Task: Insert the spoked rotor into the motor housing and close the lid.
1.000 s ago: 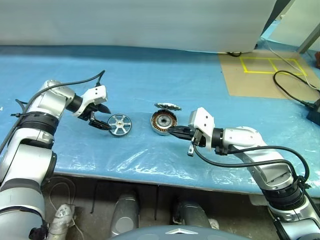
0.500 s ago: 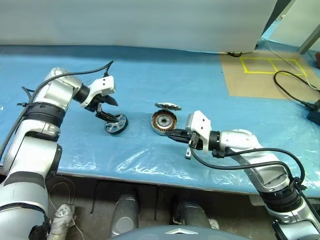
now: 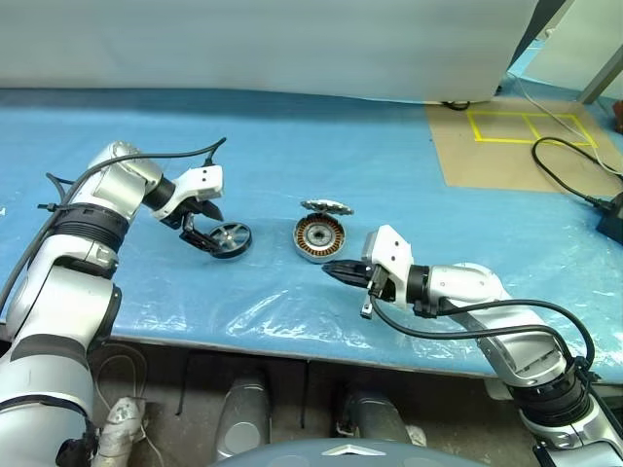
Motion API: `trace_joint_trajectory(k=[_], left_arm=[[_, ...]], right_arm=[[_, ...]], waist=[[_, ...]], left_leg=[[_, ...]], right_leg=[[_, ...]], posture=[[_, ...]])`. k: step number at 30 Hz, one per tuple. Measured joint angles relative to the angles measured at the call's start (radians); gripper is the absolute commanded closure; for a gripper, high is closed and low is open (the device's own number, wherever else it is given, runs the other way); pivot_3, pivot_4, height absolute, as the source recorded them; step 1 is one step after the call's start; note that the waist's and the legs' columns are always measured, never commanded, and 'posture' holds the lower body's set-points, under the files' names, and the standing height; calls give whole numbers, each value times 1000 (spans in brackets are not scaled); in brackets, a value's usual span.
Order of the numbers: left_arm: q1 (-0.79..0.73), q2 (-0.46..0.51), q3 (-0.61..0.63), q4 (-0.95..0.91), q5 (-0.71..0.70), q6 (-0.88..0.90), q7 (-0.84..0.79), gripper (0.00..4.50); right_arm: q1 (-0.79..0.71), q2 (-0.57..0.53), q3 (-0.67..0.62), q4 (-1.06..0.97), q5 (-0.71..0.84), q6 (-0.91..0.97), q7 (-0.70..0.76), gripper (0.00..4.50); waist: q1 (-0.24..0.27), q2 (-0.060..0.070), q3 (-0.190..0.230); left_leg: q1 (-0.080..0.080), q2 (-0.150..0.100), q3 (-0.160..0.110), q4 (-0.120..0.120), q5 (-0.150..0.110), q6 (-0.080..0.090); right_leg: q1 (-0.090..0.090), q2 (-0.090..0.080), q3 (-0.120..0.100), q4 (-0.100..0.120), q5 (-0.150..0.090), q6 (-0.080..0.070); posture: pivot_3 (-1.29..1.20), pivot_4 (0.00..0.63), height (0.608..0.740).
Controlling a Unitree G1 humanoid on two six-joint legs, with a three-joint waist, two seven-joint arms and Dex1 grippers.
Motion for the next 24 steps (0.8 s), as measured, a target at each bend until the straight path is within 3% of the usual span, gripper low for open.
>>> trace_joint_trajectory(k=[24], left_arm=[[49, 14, 36, -41, -50, -57, 7, 26]], right_arm=[[4, -3, 1, -10, 0, 1, 0, 4500]], waist=[[0, 0, 0]], left_leg=[[0, 0, 0, 0, 0, 0]], right_leg=[[0, 0, 0, 0, 0, -1]], posture=[[0, 150, 740]])
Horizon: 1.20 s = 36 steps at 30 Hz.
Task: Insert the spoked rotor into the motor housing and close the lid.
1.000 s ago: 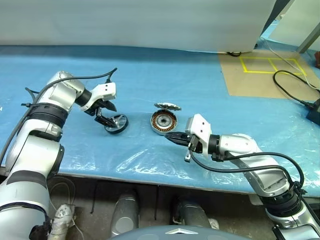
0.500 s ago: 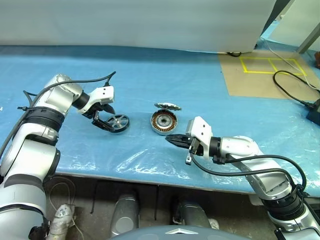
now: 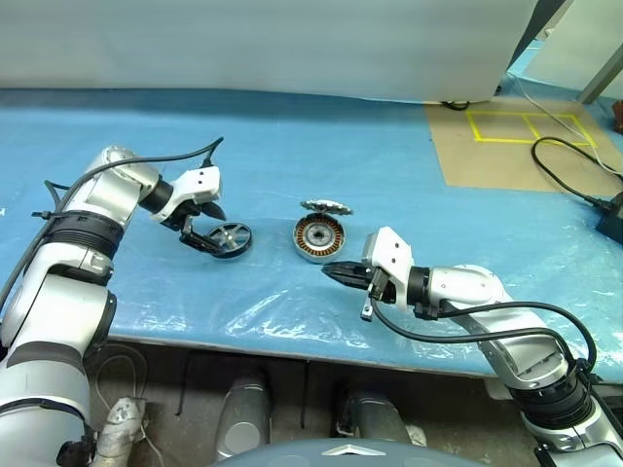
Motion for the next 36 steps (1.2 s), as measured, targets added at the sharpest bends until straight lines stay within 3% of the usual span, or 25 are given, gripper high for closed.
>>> trace_joint_trajectory(k=[5, 9, 11, 36], left_arm=[[2, -4, 0, 2, 1, -1, 20, 26], [2, -11, 0, 3, 1, -1, 25, 859], [2, -11, 0, 3, 0, -1, 25, 1549], [5, -61, -10, 42, 71, 9, 102, 1549]], right_arm=[[4, 0, 0, 0, 0, 1, 0, 4500], [4, 0, 0, 0, 0, 1, 0, 4500], [4, -1, 0, 0, 0, 1, 0, 4500], [12, -8, 0, -4, 0, 10, -1, 4500]], waist=[[0, 0, 0], [0, 0, 0], [0, 0, 0], [0, 0, 0]], left_leg=[[0, 0, 0, 0, 0, 0], [0, 0, 0, 0, 0, 0], [0, 0, 0, 0, 0, 0], [0, 0, 0, 1, 0, 0]], right_leg=[[0, 0, 0, 0, 0, 0], [0, 0, 0, 1, 0, 0], [0, 0, 0, 1, 0, 0], [0, 0, 0, 1, 0, 1]], posture=[[0, 150, 740], [0, 150, 740], [0, 150, 740], [0, 150, 740]])
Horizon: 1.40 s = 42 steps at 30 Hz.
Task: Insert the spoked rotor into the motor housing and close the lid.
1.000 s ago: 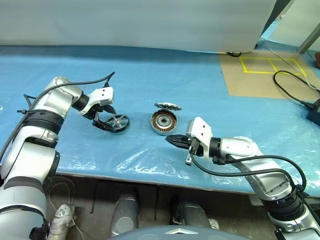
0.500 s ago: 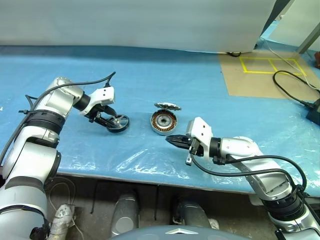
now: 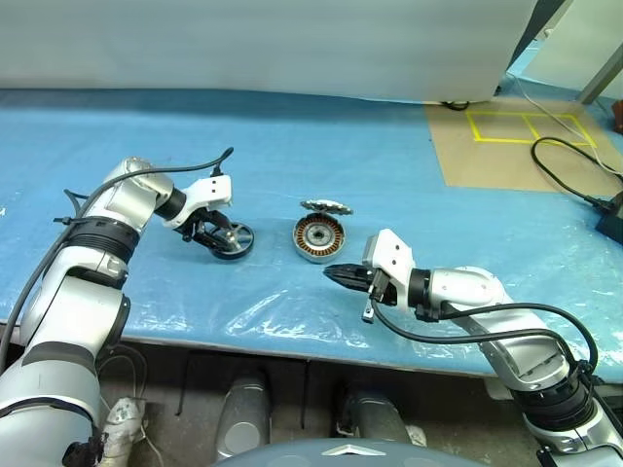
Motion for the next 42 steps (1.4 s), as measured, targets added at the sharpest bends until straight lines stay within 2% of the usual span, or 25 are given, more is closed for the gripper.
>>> trace_joint_trajectory(k=[12, 16, 28, 31, 37, 39, 42], left_arm=[[11, -25, 0, 35, 27, 1, 19, 1549], [11, -26, 4, 30, 25, 1, 16, 2106], [18, -39, 29, 20, 8, 9, 38, 2132], [45, -54, 86, -24, -53, 18, 45, 2132], [184, -50, 184, -237, -187, 41, 46, 2132], [243, -50, 206, -298, -221, 69, 73, 2132], [311, -32, 218, -370, -238, 106, 110, 2132]], right_arm=[[7, -9, 0, -9, 0, 5, -1, 4500], [9, -11, 0, -9, 0, 6, -1, 4500], [9, -15, 0, -9, -1, 6, -1, 4500], [9, -12, 0, -9, 0, 5, -4, 4500], [-11, 15, -37, 0, 24, 9, -19, 4500], [-7, 12, -60, 49, 25, -50, 2, 4500], [67, -14, -75, 248, -17, -229, 63, 4500]], waist=[[1, 0, 0], [1, 0, 0], [3, 0, 0], [1, 0, 0], [-5, 0, 0], [-3, 0, 0], [5, -1, 0]], left_leg=[[1, 0, 0, 0, 0, 0], [2, 0, 0, 0, 0, 0], [2, 0, 0, 0, 0, 0], [1, 0, 0, 0, 0, 0], [1, 0, 0, 0, 0, 0], [2, 0, 0, 0, 0, 0], [0, -1, 0, 1, -2, -3]], right_leg=[[0, 0, 0, 0, 0, 0], [1, 0, 0, 0, -1, -1], [2, 0, 0, 0, -2, -3], [1, 0, 0, 0, -2, -3], [1, 0, 0, 0, -2, -3], [1, 0, 0, 1, -2, -4], [1, -1, 0, -1, -2, -4]], posture=[[0, 150, 740], [0, 150, 740], [0, 150, 740], [0, 150, 740], [0, 150, 740], [0, 150, 740], [0, 150, 740]])
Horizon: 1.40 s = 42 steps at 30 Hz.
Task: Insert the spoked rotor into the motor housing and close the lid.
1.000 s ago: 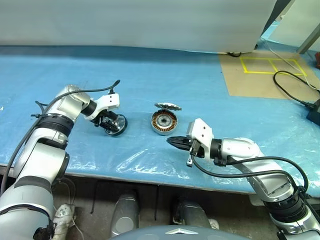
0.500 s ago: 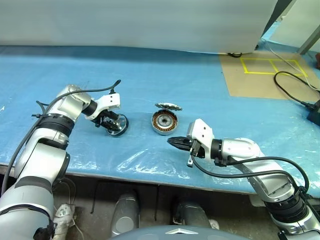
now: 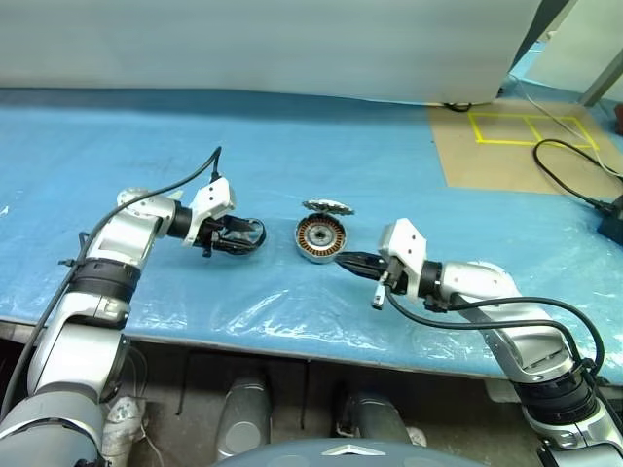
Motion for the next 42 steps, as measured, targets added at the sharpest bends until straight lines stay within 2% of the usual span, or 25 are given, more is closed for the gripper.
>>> trace_joint_trajectory(k=[5, 14, 17, 24, 29, 34, 42], left_arm=[[-2, 9, 1, -23, -9, 24, 31, 2132], [-200, 65, 23, 20, -76, 88, -45, 2132], [-221, 74, -4, 92, -45, 48, -56, 2132], [-258, 66, -136, 288, 122, -50, -40, 2132], [-307, 4, -145, 374, 145, -94, -24, 2132], [-344, -43, -145, 451, 162, -131, -6, 2132], [-341, -29, -156, 472, 202, -175, -35, 2132]], right_arm=[[-1, 2, 3, 103, -33, -132, 60, 4500], [-2, 40, 6, 203, -78, -243, 93, 4500], [6, 53, 13, 215, -91, -263, 93, 4500], [26, 76, 20, 240, -112, -302, 92, 4500], [24, 77, -8, 245, -109, -356, 85, 4500], [-50, 69, -75, 179, -91, -341, 56, 4500], [-61, 64, -87, 135, -74, -295, 53, 4500]], waist=[[-6, 0, 0], [-7, 0, 0], [-7, 0, 0], [-4, 0, 0], [-3, 0, 0], [-8, 0, 0], [-4, 0, 0]], left_leg=[[0, 2, 0, 2, 1, 6], [0, 2, 0, 2, 1, 5], [0, 2, 0, 2, 1, 5], [-1, 2, 0, 2, 1, 5], [-2, 1, 0, 3, 1, 5], [-1, 2, 0, 2, 1, 6], [-3, 2, 0, 2, 0, 6]], right_leg=[[-1, 1, 0, 3, 0, 0], [-1, 1, 0, 1, 0, 0], [-1, 1, 0, 1, 0, 0], [-1, 1, 0, 1, 0, 0], [-1, 1, 0, 1, 0, 0], [-1, 1, 0, 2, 0, 0], [-3, 1, -1, 1, 0, 0]], posture=[[0, 150, 740], [0, 150, 740], [0, 150, 740], [0, 150, 740], [0, 150, 740], [0, 150, 740], [0, 150, 740]])
